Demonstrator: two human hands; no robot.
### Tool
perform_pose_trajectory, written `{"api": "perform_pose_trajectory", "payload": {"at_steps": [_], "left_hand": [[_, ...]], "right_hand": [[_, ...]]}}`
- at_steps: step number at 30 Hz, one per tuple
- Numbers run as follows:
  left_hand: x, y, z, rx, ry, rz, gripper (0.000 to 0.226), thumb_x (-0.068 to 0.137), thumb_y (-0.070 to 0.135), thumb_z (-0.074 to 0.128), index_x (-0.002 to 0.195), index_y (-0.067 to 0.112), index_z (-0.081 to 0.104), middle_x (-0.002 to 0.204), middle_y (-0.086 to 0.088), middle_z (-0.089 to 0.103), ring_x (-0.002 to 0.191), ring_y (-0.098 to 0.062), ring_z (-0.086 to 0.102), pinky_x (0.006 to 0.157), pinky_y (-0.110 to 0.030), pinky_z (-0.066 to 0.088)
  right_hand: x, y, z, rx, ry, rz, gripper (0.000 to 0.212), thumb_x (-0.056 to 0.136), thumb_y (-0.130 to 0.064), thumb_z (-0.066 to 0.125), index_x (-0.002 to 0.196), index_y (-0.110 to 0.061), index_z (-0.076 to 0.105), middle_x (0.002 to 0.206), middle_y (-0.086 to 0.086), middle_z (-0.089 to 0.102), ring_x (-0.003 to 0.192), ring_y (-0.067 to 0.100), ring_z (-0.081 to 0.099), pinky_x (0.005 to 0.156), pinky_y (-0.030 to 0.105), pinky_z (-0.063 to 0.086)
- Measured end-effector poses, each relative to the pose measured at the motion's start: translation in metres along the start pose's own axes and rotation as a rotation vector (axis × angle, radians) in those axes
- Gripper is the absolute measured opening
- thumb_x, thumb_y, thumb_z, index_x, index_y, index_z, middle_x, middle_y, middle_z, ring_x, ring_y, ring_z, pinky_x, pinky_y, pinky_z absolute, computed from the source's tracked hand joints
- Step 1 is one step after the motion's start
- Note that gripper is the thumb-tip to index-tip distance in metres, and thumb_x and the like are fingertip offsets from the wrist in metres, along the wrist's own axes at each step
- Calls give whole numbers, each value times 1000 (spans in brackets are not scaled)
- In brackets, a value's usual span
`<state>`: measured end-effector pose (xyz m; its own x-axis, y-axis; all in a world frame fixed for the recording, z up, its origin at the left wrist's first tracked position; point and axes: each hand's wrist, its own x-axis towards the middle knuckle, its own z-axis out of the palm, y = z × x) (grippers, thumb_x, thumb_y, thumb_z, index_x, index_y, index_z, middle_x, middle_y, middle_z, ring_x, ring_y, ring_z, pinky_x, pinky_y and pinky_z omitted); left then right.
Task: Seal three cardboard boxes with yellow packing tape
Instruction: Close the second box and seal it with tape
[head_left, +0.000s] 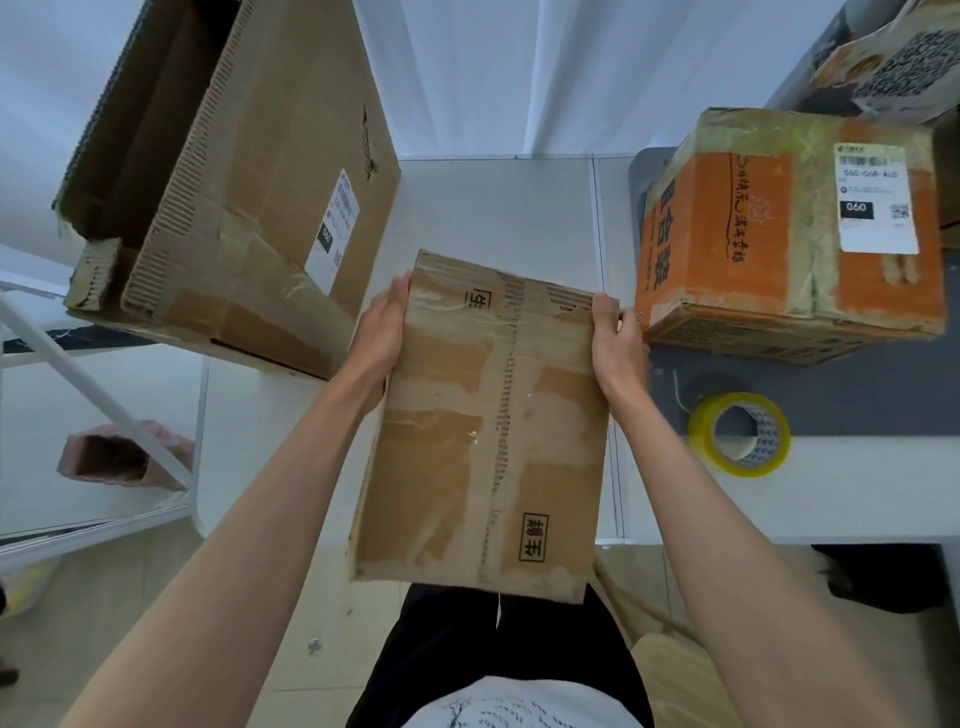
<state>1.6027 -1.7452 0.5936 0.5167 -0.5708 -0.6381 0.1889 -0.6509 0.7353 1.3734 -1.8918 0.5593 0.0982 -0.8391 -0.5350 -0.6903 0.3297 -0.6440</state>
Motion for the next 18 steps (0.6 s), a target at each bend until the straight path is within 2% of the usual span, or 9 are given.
{"api": "perform_pose_trajectory", "payload": {"at_steps": [2,3,6,8,11,14,16,18], "left_hand": [[1,6,2,5,-38,-72,104,67,101,39,146,34,52,148,6,54,139,-20,47,117,-49,34],[1,10,6,69,-21,-38,104,70,97,43,148,28,48,147,4,53,138,-21,47,116,-47,33],[-2,18,25,352,142,55,111,67,91,59,147,17,36,145,-3,53,132,-27,51,110,-48,40],[-2,15,37,522,267,91,107,68,88,62,140,14,36,143,-9,53,129,-34,52,102,-49,44],[3,9,43,601,338,149,92,77,83,57,132,13,40,139,-10,56,123,-37,55,92,-48,44],[9,1,38,632,345,173,86,83,83,47,133,14,40,138,-11,58,121,-40,56,93,-50,45],[10,-3,35,644,351,196,79,90,79,40,130,12,42,134,-13,61,119,-42,57,92,-50,44],[8,-4,33,644,348,221,72,95,73,36,129,10,44,132,-14,61,119,-42,57,92,-49,42]], "right_hand": [[-5,3,2,-21,9,-39,68,97,-73,32,137,-20,44,124,-1,54,113,20,49,93,41,36],[-7,5,5,-21,20,-61,66,95,-76,35,132,-22,45,123,-3,55,109,19,50,88,39,37],[-9,6,12,8,46,-83,67,87,-82,44,124,-27,47,121,-1,60,107,22,57,84,38,41],[-7,8,13,15,55,-97,64,89,-79,45,123,-25,49,119,-1,61,106,21,56,81,36,39],[-8,8,8,0,74,-153,60,98,-68,41,125,-16,53,124,5,62,112,24,52,85,36,37],[-10,9,8,-7,85,-183,57,103,-59,35,125,-12,57,122,9,64,116,27,53,86,35,35],[-11,9,9,36,78,-160,54,105,-57,32,126,-15,60,120,5,65,111,20,52,87,33,34],[-7,12,7,180,40,-71,59,104,-62,27,132,-23,60,125,-1,66,113,15,54,93,35,41]]}}
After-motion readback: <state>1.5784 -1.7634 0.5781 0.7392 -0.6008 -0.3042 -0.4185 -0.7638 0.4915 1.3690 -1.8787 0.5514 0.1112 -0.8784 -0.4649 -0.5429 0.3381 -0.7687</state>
